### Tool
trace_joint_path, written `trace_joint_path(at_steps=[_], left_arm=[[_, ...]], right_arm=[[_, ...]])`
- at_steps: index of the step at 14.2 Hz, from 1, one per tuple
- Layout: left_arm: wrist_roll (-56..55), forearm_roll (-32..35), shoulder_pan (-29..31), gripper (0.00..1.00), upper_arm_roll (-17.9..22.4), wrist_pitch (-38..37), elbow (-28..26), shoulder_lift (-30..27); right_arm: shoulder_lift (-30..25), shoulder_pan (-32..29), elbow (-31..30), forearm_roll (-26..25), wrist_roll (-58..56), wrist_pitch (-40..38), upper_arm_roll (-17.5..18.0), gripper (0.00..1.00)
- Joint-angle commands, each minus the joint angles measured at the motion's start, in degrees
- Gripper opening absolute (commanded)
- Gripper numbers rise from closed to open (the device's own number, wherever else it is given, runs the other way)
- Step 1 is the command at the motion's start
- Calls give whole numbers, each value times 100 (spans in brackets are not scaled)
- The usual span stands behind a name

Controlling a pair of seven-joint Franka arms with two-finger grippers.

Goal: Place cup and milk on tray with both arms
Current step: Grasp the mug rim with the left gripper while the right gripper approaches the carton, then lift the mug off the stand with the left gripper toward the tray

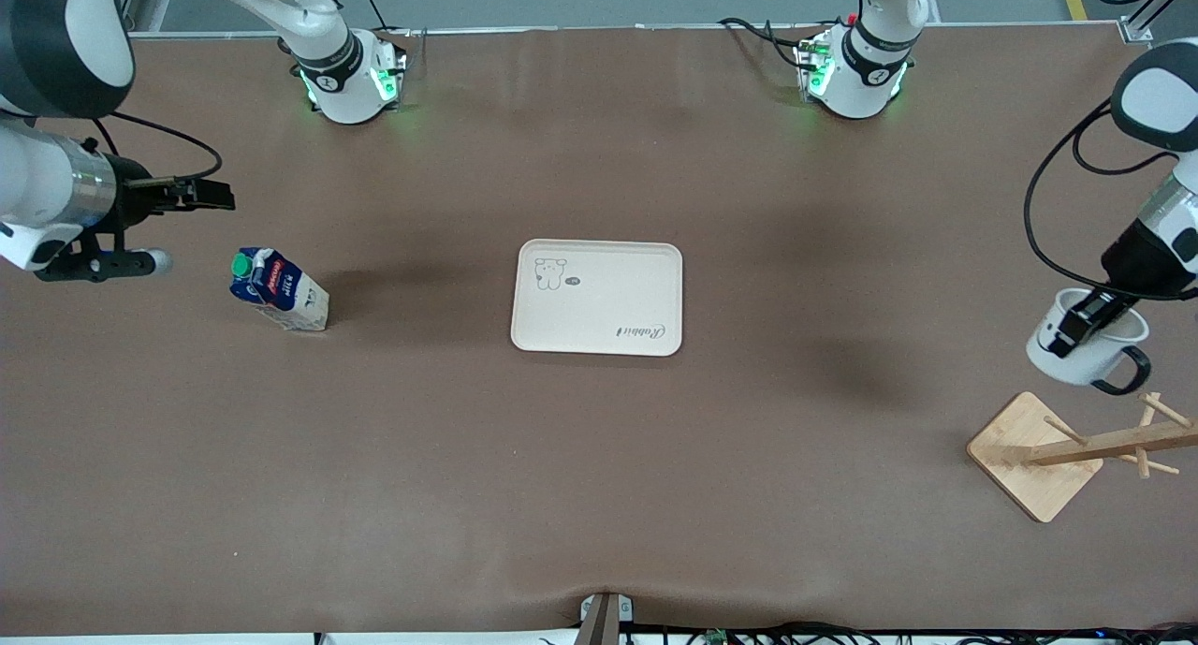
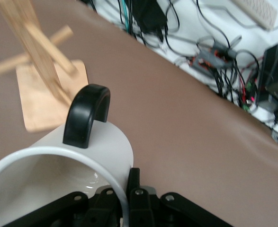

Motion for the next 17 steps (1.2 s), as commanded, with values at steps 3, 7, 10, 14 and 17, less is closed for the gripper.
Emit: trace_joint_path(at_steps=[3,7,10,14,17], left_arm=[[-1423,-43,30,0,-913,-884,175,-187],[-2802,-34,3,0,-1871,-1150,193,-29],[-3771,211,-14,0,-2636,-1150,211,330],[-4755,299,-443,0,-3183,-1150,211,963],[-5686,1097,-1015,0,-3183,-1106,508,1822]], right_arm=[[535,-99,314,61,179,31,-1,100],[475,-99,-89,-244,1266,998,-18,100],[151,-90,-868,-431,1286,1217,-10,100],[-263,-73,-1802,-440,1260,2132,-1,100],[-281,-46,-1978,-466,1173,2429,8,100]])
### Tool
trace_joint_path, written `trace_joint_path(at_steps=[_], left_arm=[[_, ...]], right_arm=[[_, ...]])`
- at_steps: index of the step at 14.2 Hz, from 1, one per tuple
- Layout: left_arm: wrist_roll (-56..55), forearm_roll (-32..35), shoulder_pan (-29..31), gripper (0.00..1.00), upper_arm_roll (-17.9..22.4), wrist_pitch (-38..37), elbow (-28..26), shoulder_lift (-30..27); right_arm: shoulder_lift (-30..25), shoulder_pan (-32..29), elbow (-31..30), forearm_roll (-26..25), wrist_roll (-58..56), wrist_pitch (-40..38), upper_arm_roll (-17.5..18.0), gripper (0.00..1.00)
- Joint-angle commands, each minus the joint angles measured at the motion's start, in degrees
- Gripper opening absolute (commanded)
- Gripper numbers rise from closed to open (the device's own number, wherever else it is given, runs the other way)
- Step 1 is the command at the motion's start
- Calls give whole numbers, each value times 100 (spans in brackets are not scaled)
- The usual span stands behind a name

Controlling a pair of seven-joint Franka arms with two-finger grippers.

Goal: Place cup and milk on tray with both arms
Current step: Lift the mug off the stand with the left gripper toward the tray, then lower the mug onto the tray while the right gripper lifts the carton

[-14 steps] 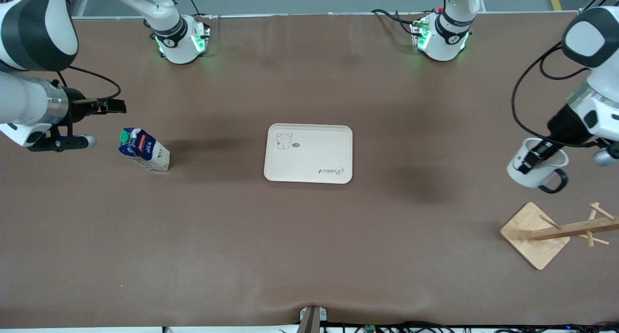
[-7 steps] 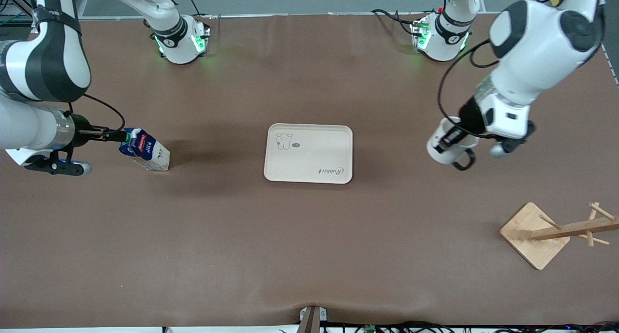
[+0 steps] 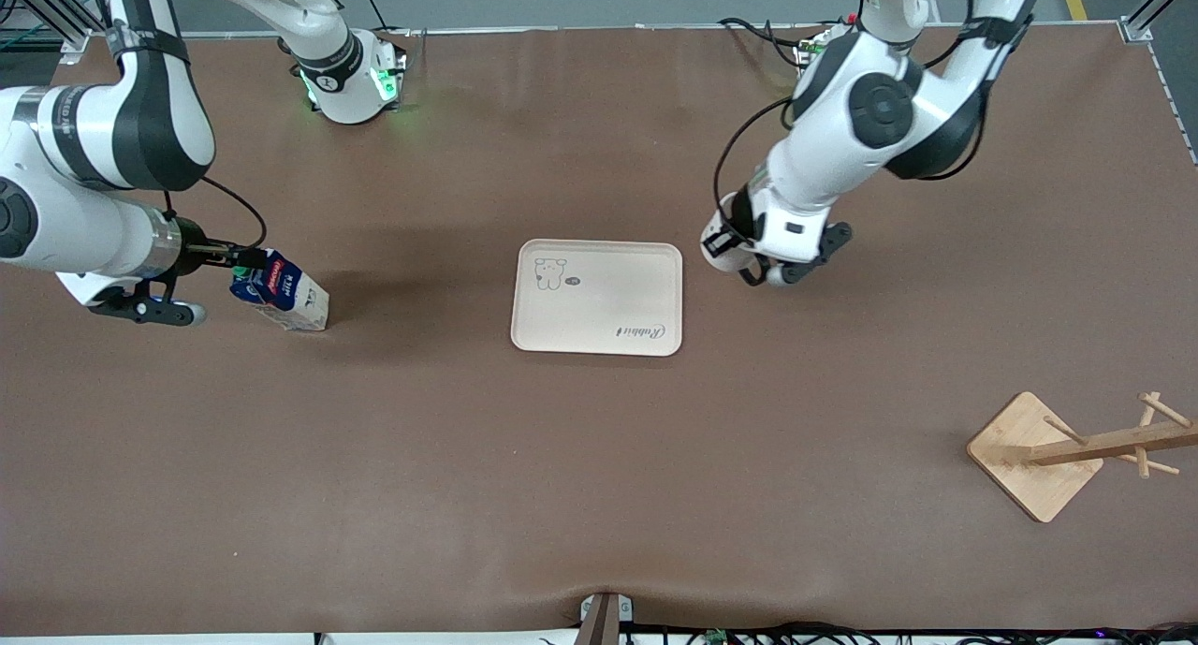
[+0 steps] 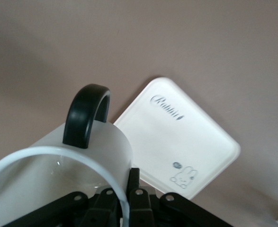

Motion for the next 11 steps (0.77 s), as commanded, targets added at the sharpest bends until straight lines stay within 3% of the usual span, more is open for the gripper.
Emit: trace_joint_path(at_steps=[1,3,7,9,11], left_arm=[[-950,692,-428,0,-26,-39,557,968],[-1698,1368,-754,0,18,-39,786,1486],[-2754,2266,-1194,0,18,-39,1445,2594],[-3211,2679,-1369,0,27,-39,1578,2911],[-3546,2987,-1501,0,79,-30,1604,3105]], right_arm=[[-240,-13,-415,-168,-112,536,44,100],[-248,-57,-653,-177,-428,1020,35,100],[-336,-145,-856,-177,-553,1066,26,100],[-345,-276,-969,-177,-562,1248,26,100],[-450,-329,-1329,-177,-562,1924,17,100]])
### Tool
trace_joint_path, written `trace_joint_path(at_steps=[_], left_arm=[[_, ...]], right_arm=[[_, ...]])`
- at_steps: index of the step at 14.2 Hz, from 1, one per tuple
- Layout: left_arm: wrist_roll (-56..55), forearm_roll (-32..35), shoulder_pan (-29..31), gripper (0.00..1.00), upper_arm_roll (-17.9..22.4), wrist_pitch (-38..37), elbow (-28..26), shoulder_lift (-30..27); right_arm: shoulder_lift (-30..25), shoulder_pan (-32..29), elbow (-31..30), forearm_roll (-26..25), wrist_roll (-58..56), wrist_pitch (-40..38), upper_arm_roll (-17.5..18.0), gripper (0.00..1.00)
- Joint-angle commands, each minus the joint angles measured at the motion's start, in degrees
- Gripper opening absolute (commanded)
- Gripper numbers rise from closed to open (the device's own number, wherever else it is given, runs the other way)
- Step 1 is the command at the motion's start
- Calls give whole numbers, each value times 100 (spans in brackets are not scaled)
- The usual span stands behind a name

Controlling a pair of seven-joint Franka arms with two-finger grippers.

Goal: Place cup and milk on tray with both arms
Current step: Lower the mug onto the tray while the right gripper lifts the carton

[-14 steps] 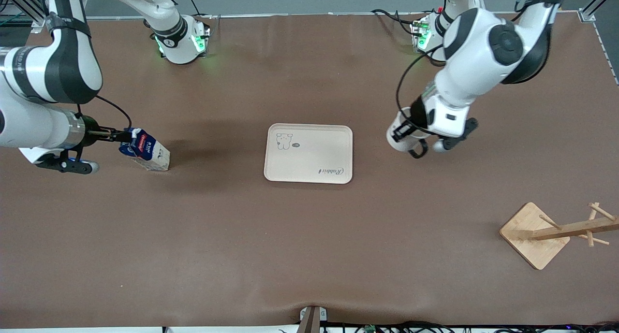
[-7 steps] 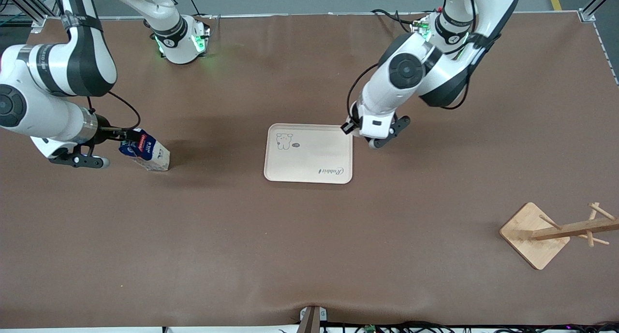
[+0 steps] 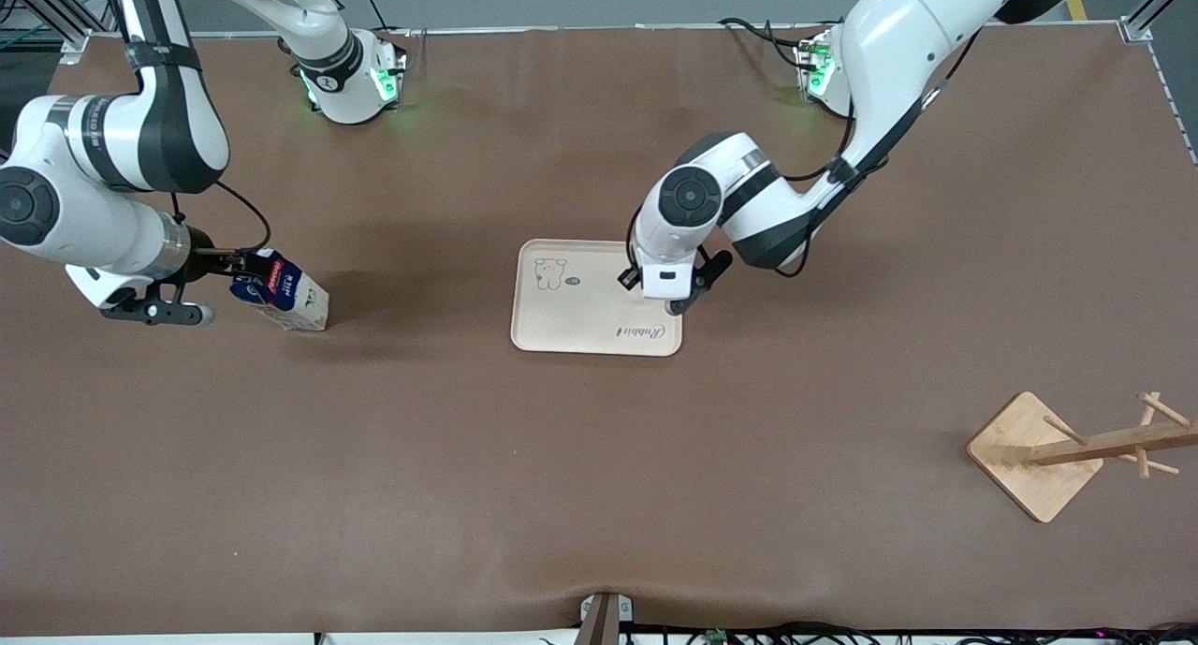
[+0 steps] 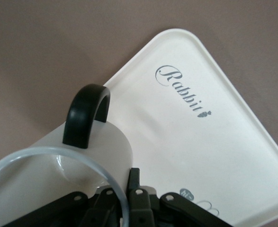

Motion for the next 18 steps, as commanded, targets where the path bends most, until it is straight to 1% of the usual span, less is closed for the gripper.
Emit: trace_joint_path(at_steps=[1,4,6,7,9,10,11,12,13,14,15,16,17,18], left_arm=[[-456,347,-271,0,157,-62,247,282],[-475,321,-841,0,702,-45,256,318],[-562,295,-1097,0,957,52,378,344],[-615,312,-1115,0,976,69,475,414],[-686,339,-1151,0,985,69,563,458],[-686,330,-1151,0,993,69,572,458],[-686,330,-1151,14,985,69,572,458],[-686,330,-1151,22,985,69,572,450],[-694,330,-1151,30,993,69,572,450],[-695,339,-1142,50,993,69,572,450],[-703,339,-1142,72,993,69,581,450],[-729,347,-1151,94,1002,69,590,432],[-730,356,-1142,100,1002,61,677,397],[-747,348,-1142,100,1002,43,808,379]], right_arm=[[-370,-163,-639,-102,-67,655,55,100],[-511,-155,-982,-102,-67,840,64,100],[-529,-155,-1123,-102,-67,1087,64,100],[-529,-155,-1150,-102,-67,1157,64,100],[-520,-163,-1246,-102,-76,1307,64,91],[-529,-163,-1299,-102,-84,1307,64,91],[-529,-172,-1343,-102,-145,1307,64,91],[-529,-172,-1352,-102,-172,1316,64,91],[-529,-172,-1352,-102,-172,1333,64,88],[-520,-181,-1344,-102,-172,1368,64,67],[-520,-190,-1344,-102,-172,1447,64,47],[-520,-207,-1335,-102,-172,1456,64,38],[-529,-207,-1326,-102,-172,1457,64,33],[-572,-199,-1291,-102,-172,1448,64,24]])
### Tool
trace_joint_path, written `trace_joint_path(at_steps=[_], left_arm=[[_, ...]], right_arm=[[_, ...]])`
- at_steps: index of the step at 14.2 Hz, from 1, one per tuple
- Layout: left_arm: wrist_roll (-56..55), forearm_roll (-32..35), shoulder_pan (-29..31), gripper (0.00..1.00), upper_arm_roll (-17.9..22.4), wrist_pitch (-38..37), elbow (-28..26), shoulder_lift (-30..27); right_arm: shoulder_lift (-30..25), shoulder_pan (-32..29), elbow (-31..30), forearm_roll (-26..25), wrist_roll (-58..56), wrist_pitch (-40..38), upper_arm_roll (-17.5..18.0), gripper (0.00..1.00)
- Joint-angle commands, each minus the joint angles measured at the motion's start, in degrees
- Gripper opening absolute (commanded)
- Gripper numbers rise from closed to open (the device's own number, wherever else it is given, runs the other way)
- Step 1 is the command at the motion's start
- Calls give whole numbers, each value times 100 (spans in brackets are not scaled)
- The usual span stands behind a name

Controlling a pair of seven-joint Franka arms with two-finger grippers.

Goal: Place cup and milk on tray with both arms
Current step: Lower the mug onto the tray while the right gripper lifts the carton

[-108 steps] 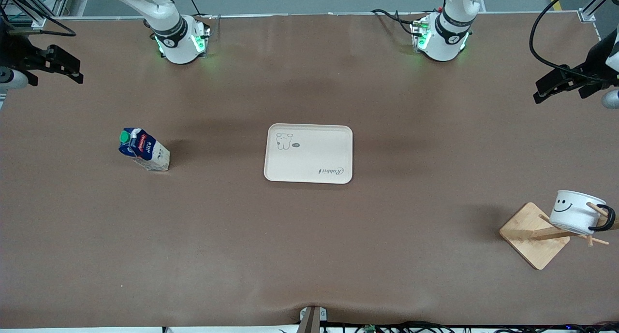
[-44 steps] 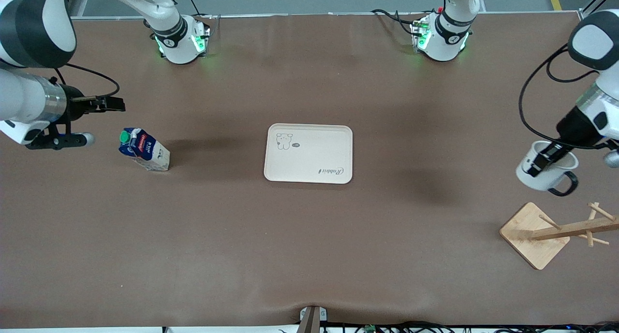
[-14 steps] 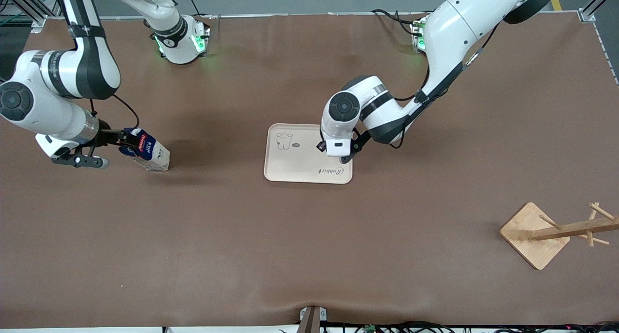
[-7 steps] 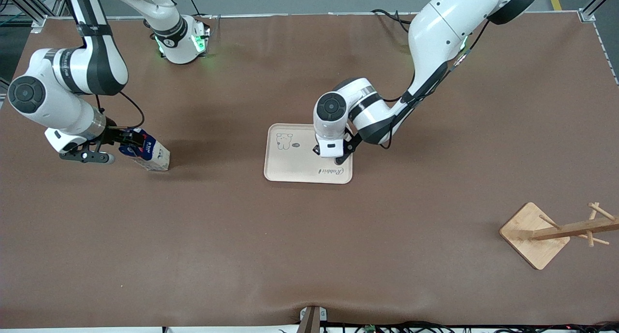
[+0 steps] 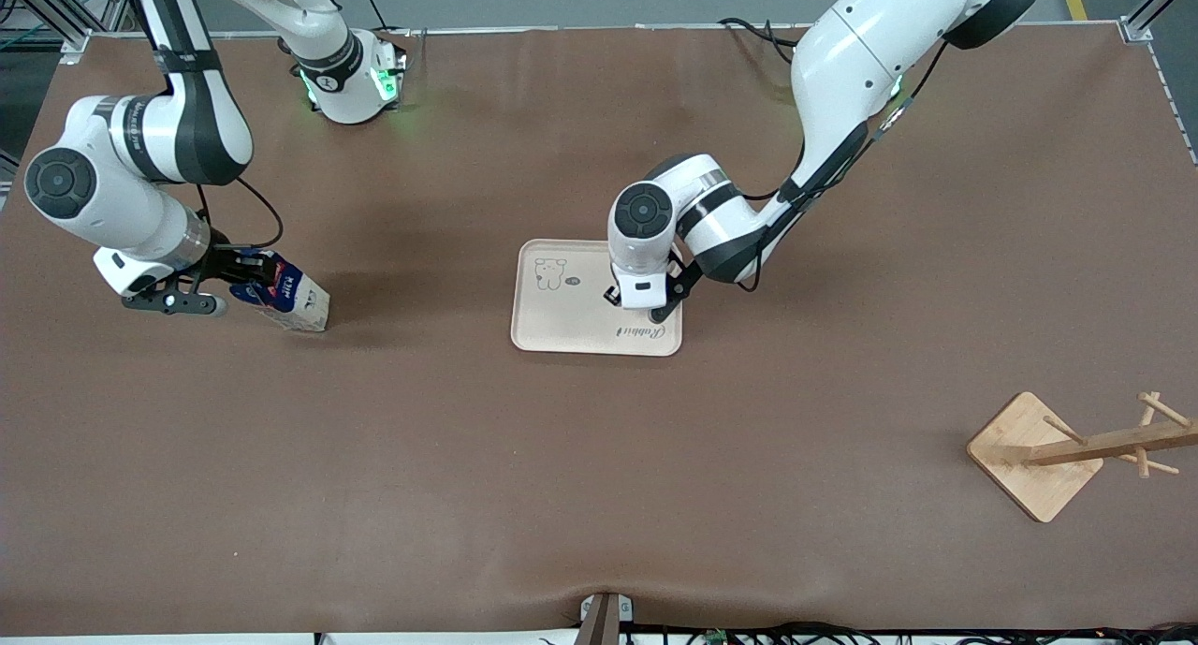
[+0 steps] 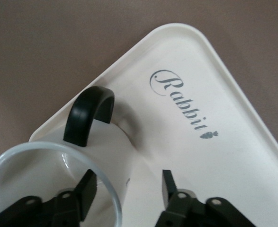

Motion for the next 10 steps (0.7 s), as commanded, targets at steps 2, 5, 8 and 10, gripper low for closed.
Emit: trace_joint_path(at_steps=[2,5,8,10], left_arm=[[-228,123,19,100,17,-148,591,-122],[-202,141,264,100,17,-499,881,-412],[-45,150,546,100,8,-807,961,-789],[359,115,809,100,0,-1079,961,-1088]], right_arm=[[-362,-62,139,-80,-104,-158,95,20],[-283,568,1480,-53,-44,-2463,157,0],[41,1473,2599,-36,1287,-3516,174,0],[287,2054,3065,17,2194,-3526,183,0]])
